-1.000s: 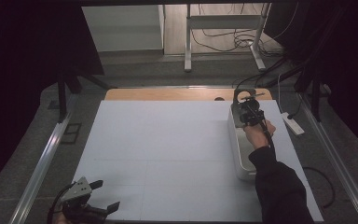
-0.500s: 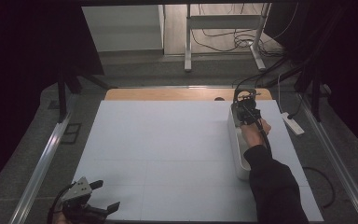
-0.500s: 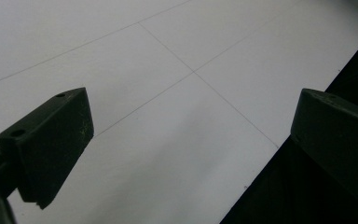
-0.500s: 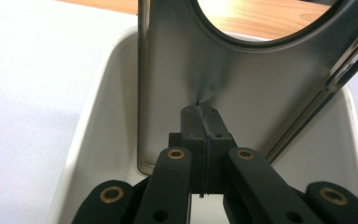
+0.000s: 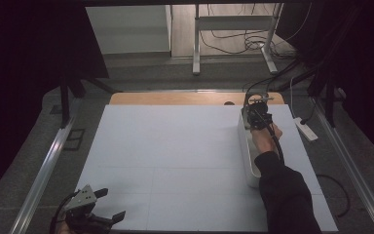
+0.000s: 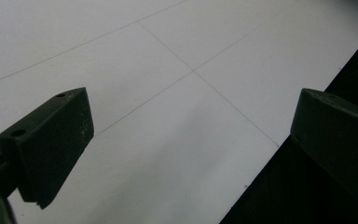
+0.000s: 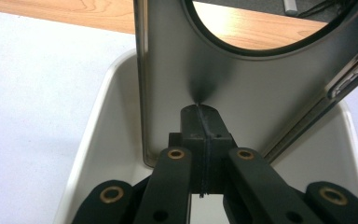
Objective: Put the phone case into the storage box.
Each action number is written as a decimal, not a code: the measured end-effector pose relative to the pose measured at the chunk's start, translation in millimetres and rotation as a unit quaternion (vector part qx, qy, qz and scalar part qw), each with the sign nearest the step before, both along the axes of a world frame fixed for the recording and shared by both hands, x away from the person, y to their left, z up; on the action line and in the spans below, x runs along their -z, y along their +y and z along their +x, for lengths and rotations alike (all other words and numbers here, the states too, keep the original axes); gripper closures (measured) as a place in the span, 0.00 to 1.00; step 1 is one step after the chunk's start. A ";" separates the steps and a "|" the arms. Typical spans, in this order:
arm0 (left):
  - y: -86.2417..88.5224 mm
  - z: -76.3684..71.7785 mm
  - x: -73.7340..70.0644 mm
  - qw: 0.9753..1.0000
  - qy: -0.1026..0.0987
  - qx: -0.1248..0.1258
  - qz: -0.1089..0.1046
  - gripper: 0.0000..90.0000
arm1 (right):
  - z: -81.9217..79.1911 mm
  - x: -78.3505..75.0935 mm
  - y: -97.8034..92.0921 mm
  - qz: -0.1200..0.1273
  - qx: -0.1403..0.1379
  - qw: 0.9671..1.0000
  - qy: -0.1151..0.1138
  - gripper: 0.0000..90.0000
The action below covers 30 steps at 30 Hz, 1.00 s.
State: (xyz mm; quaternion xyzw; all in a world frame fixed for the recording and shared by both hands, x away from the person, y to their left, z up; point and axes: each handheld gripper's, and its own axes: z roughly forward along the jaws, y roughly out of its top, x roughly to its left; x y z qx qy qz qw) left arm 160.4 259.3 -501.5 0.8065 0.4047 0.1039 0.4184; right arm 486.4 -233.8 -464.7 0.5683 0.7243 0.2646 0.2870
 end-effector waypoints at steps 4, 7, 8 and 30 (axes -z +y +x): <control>0.5 -0.3 0.0 1.000 -0.001 -0.001 -0.001 0.00 | -4.1 -5.0 0.7 0.003 0.000 1.000 0.000 1.00; 0.6 -0.8 -0.1 1.000 -0.001 -0.002 -0.001 0.00 | -12.2 -13.6 -0.5 0.013 -0.007 1.000 -0.003 0.96; 0.8 -0.9 0.0 1.000 -0.001 -0.003 -0.001 0.00 | -15.1 -16.9 -1.5 0.017 -0.011 1.000 -0.005 0.93; 5.8 -3.5 -1.1 1.000 -0.009 -0.025 -0.016 0.00 | -103.6 -56.2 -23.4 0.058 -0.154 0.986 -0.016 0.28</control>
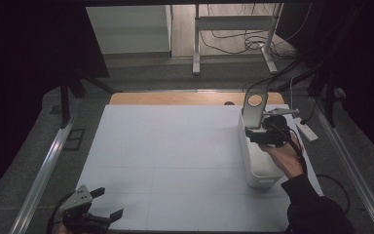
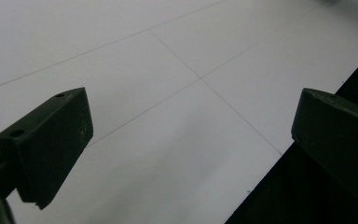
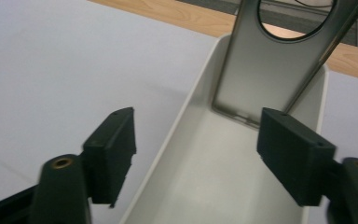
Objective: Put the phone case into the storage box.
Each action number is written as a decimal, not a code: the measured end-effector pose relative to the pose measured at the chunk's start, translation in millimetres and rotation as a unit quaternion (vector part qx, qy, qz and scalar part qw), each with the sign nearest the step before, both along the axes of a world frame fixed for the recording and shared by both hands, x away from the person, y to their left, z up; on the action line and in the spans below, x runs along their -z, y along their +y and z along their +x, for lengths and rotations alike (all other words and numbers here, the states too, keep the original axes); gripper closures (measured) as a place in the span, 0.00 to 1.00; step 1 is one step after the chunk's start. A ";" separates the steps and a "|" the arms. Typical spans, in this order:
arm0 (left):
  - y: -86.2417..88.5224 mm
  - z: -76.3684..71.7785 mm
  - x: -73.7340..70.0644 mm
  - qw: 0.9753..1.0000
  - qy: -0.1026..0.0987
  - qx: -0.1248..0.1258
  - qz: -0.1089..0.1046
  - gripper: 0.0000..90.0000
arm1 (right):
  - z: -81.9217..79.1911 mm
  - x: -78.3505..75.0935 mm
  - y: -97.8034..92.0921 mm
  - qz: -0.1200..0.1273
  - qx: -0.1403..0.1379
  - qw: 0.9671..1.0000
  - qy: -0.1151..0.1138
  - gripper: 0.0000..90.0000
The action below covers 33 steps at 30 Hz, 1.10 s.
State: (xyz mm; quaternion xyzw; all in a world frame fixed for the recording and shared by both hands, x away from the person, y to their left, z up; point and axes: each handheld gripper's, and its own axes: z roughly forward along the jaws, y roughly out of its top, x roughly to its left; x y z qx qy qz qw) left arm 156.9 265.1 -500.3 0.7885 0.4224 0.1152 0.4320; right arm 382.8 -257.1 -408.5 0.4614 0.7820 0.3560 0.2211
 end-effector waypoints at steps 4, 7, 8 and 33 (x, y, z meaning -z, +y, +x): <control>1.8 -1.1 -0.4 1.000 0.000 -0.010 -0.001 0.00 | -19.0 0.2 -2.8 -0.003 -0.019 1.000 0.000 0.16; 2.8 -1.7 -0.6 1.000 0.000 -0.016 -0.002 0.00 | -32.3 2.0 -7.0 -0.002 -0.027 1.000 0.004 0.11; 2.9 -1.9 -0.5 1.000 0.001 -0.018 -0.003 0.00 | -36.2 2.5 -8.4 -0.004 -0.029 1.000 0.006 0.09; 4.8 -4.1 -1.1 0.999 0.004 -0.038 0.002 0.00 | -123.3 15.4 -55.9 0.019 -0.035 0.999 0.006 0.00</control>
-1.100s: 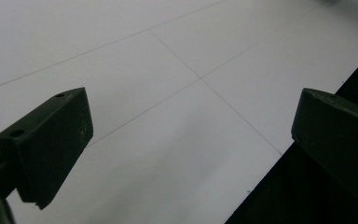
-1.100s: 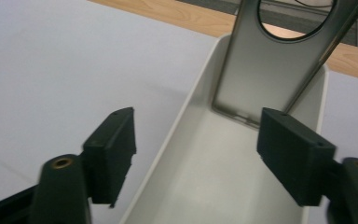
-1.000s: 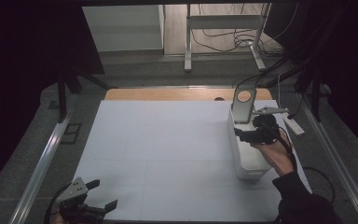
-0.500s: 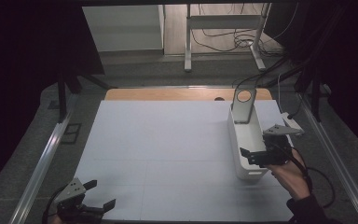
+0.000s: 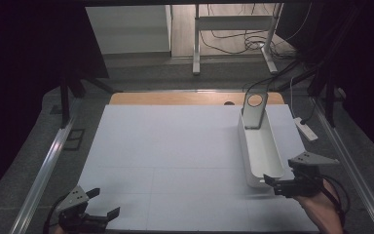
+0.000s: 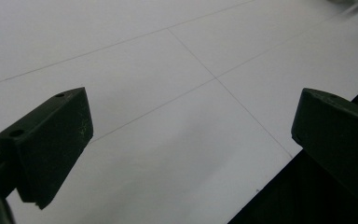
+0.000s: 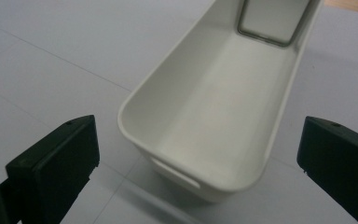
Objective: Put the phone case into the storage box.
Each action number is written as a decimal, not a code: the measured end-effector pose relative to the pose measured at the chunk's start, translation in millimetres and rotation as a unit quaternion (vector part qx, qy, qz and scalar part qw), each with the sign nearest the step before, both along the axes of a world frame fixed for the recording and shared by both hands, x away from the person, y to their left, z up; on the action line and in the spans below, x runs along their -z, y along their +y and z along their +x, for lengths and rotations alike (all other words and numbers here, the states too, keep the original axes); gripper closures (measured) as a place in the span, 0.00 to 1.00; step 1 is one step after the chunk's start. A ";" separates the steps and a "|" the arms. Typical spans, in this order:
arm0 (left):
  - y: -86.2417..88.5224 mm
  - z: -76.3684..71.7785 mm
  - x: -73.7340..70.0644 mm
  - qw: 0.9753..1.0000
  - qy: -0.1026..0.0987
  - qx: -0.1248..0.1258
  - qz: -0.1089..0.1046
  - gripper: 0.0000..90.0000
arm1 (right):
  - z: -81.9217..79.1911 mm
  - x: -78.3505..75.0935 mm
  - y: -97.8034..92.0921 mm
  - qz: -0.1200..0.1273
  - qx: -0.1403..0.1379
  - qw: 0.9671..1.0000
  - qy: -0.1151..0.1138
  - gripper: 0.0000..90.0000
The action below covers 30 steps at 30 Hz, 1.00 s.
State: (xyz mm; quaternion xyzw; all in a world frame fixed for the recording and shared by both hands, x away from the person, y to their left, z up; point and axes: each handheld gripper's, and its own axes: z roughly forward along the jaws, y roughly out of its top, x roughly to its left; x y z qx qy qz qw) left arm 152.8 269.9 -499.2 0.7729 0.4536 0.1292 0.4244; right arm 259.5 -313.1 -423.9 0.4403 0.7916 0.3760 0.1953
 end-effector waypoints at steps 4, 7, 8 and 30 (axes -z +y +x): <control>0.3 -0.8 -0.1 1.000 -0.002 -0.007 0.003 0.00 | -10.6 5.2 -5.9 0.005 0.007 1.000 0.005 0.00; 1.6 -1.6 -0.3 1.000 -0.003 -0.014 0.003 0.00 | -17.8 9.2 -8.5 0.007 0.012 1.000 0.003 0.00; 2.1 -1.8 -0.2 1.000 -0.003 -0.016 0.003 0.00 | -20.8 11.1 -9.8 0.009 0.016 1.000 0.002 0.00; 0.4 -2.9 0.1 1.000 -0.004 -0.019 0.017 0.00 | -49.8 40.0 -17.4 -0.013 0.031 0.999 0.010 0.00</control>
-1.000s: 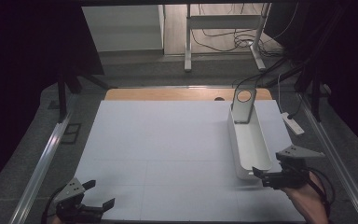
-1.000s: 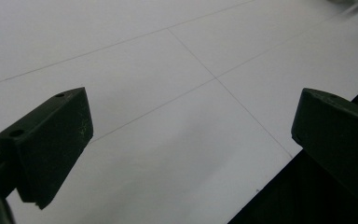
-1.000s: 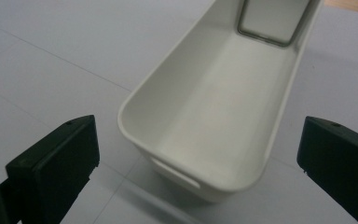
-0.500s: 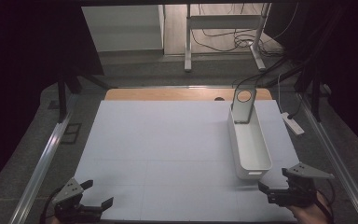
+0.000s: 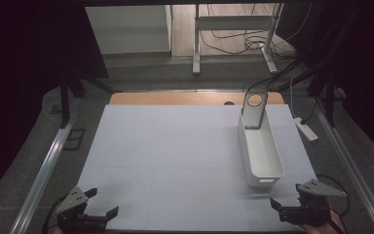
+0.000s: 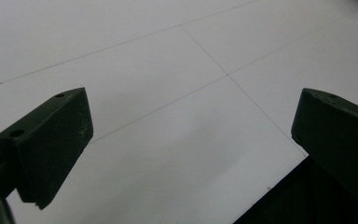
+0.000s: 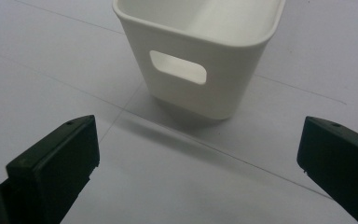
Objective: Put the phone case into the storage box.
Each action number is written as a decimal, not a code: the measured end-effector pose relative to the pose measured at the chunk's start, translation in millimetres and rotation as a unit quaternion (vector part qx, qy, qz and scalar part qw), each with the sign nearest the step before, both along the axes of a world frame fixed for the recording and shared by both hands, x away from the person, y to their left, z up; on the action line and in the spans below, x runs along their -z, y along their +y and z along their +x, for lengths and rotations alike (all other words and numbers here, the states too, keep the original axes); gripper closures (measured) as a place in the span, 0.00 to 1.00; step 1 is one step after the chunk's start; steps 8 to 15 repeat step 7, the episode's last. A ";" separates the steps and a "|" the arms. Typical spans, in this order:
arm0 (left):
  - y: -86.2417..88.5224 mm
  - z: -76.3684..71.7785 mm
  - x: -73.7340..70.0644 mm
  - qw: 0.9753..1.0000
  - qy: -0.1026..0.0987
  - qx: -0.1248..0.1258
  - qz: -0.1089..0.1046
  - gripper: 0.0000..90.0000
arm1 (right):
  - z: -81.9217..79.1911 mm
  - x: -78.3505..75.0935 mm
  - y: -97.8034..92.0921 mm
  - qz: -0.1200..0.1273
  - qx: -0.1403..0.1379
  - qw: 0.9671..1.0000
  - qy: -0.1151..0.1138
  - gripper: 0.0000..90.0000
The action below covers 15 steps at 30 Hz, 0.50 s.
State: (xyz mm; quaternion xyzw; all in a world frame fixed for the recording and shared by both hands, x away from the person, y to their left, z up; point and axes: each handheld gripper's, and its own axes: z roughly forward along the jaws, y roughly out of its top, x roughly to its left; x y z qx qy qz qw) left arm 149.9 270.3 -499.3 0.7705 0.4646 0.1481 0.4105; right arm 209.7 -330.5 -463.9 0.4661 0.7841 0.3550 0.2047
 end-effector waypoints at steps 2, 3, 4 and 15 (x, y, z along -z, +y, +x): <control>0.0 0.1 0.0 1.000 0.001 0.000 0.001 0.00 | 0.8 0.6 0.2 -0.001 0.004 1.000 0.005 0.00; -0.3 0.0 0.1 1.000 0.001 0.000 0.002 0.00 | 1.2 0.9 0.6 -0.003 0.004 1.000 0.007 0.00; -0.5 0.1 0.0 1.000 0.001 0.000 0.002 0.00 | 1.3 1.0 1.2 -0.006 0.004 1.000 0.007 0.00; -0.7 0.4 -0.1 1.000 0.001 0.000 0.002 0.00 | 1.4 1.6 2.0 -0.012 0.004 1.000 0.007 0.00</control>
